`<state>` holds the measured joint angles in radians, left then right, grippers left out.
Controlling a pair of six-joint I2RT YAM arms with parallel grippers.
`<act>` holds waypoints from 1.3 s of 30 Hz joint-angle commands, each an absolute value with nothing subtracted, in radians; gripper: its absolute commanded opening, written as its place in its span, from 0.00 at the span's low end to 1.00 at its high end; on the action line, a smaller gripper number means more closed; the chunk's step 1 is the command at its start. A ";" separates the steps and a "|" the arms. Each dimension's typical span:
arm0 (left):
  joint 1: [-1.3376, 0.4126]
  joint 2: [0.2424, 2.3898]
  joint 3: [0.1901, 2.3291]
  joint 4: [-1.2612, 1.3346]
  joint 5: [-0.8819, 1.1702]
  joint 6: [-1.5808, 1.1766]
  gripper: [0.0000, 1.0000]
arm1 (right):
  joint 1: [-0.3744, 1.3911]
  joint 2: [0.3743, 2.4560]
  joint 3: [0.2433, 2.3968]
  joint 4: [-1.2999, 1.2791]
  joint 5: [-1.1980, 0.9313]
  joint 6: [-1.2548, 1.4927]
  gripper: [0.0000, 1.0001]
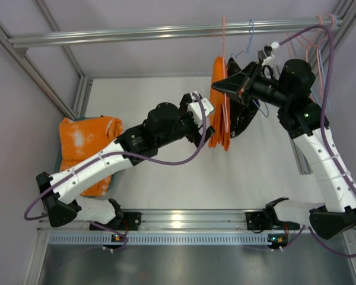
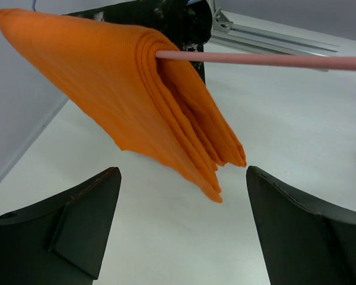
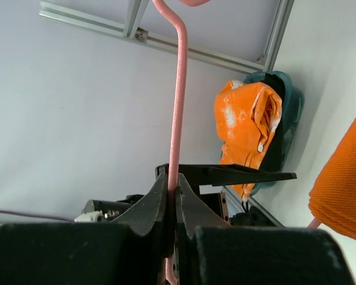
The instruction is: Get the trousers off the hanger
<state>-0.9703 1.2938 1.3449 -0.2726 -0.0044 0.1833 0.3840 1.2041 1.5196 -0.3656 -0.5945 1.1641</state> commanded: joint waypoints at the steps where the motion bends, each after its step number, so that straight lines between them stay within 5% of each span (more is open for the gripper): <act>1: -0.996 1.319 1.384 -0.163 -0.130 0.155 0.93 | 0.393 1.143 1.554 -0.072 -0.600 1.163 0.00; 8: -0.999 1.403 1.419 -0.084 -0.271 0.095 0.92 | 0.396 1.131 1.543 -0.029 -0.607 1.204 0.00; 19: -0.999 1.410 1.356 0.032 -0.382 0.159 0.78 | 0.397 1.115 1.536 -0.009 -0.632 1.252 0.00; 32: -0.997 1.465 1.405 0.072 -0.399 0.153 0.89 | 0.408 1.111 1.525 0.046 -0.653 1.287 0.00; 35: -0.999 1.479 1.419 0.077 -0.423 0.146 0.79 | 0.413 1.108 1.525 0.048 -0.655 1.290 0.00; 39: -0.997 1.465 1.405 0.075 -0.423 0.150 0.53 | 0.411 1.097 1.514 0.025 -0.655 1.261 0.00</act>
